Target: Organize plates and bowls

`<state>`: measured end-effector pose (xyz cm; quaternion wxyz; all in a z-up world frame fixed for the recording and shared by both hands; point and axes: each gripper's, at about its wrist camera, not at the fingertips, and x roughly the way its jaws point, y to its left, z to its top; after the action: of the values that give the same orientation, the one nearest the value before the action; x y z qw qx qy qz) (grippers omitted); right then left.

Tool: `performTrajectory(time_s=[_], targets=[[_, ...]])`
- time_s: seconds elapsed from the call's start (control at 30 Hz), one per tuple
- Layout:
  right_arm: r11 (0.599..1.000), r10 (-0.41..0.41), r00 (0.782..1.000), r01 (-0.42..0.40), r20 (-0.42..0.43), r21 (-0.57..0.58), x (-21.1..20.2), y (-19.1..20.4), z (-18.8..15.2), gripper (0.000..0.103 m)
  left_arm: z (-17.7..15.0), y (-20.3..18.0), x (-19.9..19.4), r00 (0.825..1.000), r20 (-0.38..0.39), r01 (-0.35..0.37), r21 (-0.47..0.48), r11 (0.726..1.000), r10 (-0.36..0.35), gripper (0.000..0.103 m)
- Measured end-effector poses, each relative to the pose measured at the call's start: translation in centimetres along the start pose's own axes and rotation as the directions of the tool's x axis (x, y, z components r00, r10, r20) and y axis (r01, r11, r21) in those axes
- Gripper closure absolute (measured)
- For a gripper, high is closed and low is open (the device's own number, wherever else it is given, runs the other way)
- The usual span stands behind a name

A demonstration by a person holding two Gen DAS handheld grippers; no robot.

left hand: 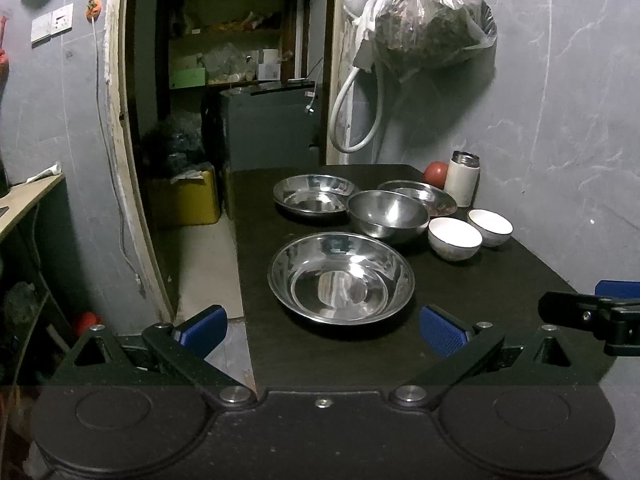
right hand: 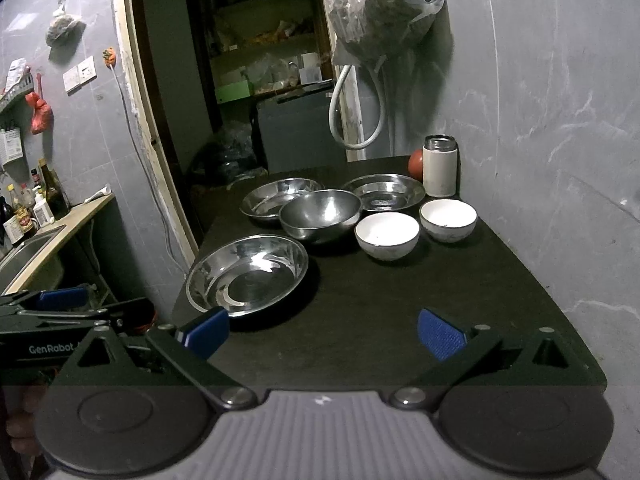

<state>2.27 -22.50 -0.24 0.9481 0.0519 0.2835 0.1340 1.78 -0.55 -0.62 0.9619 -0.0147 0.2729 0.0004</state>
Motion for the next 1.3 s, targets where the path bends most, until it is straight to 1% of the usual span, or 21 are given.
performTrajectory(time_s=[0.2,0.3,0.53,0.67,0.77,0.83,0.9,1.03,1.13,1.2,1.3], targets=[[1.000,0.007,1.000,-0.007,-0.016,0.002,1.1,-0.7,0.4,0.000,0.1,-0.2,0.9,1.000,-0.017,-0.005,-0.002,1.000,0.005,0.001],[1.000,0.010,1.000,-0.010,-0.027,0.003,1.7,-1.0,0.5,0.000,0.2,-0.1,1.5,0.999,-0.038,0.005,-0.011,1.000,-0.005,0.001],[1.000,0.023,0.998,-0.022,-0.059,0.013,3.5,-2.4,1.0,0.000,-0.1,0.1,3.6,0.989,-0.125,0.070,-0.090,0.993,-0.081,0.001],[0.999,0.039,0.997,-0.038,-0.070,0.011,4.7,-3.1,1.8,0.000,0.2,-0.1,4.8,0.984,-0.139,0.097,-0.117,0.988,-0.113,0.001],[0.998,0.068,0.994,-0.069,-0.087,-0.005,6.2,-3.4,2.5,0.000,0.5,-0.2,5.9,0.979,-0.148,0.123,-0.140,0.983,-0.143,0.001],[0.995,0.094,0.991,-0.096,-0.098,-0.023,7.4,-3.6,3.1,0.000,0.7,-0.2,6.7,0.976,-0.154,0.127,-0.156,0.980,-0.151,0.001],[0.992,0.118,0.988,-0.123,-0.103,-0.040,8.6,-3.9,3.8,0.000,1.2,-0.1,7.6,0.978,-0.163,0.100,-0.168,0.981,-0.128,0.001],[0.987,0.153,0.982,-0.158,-0.109,-0.041,10.6,-4.6,4.8,0.000,2.1,0.0,9.2,0.978,-0.204,0.010,-0.157,0.988,-0.042,0.001],[0.983,0.179,0.976,-0.183,-0.127,-0.023,12.1,-5.0,5.2,0.000,3.0,0.2,9.9,0.969,-0.244,-0.078,-0.131,0.988,0.044,0.001],[0.980,0.197,0.972,-0.200,-0.131,-0.012,12.9,-5.3,5.5,0.000,3.6,0.5,10.3,0.963,-0.254,-0.119,-0.124,0.985,0.084,0.001],[0.976,0.217,0.968,-0.218,-0.129,0.001,13.8,-5.5,5.8,0.000,4.6,1.3,10.9,0.953,-0.273,-0.174,-0.143,0.974,0.130,0.001]])
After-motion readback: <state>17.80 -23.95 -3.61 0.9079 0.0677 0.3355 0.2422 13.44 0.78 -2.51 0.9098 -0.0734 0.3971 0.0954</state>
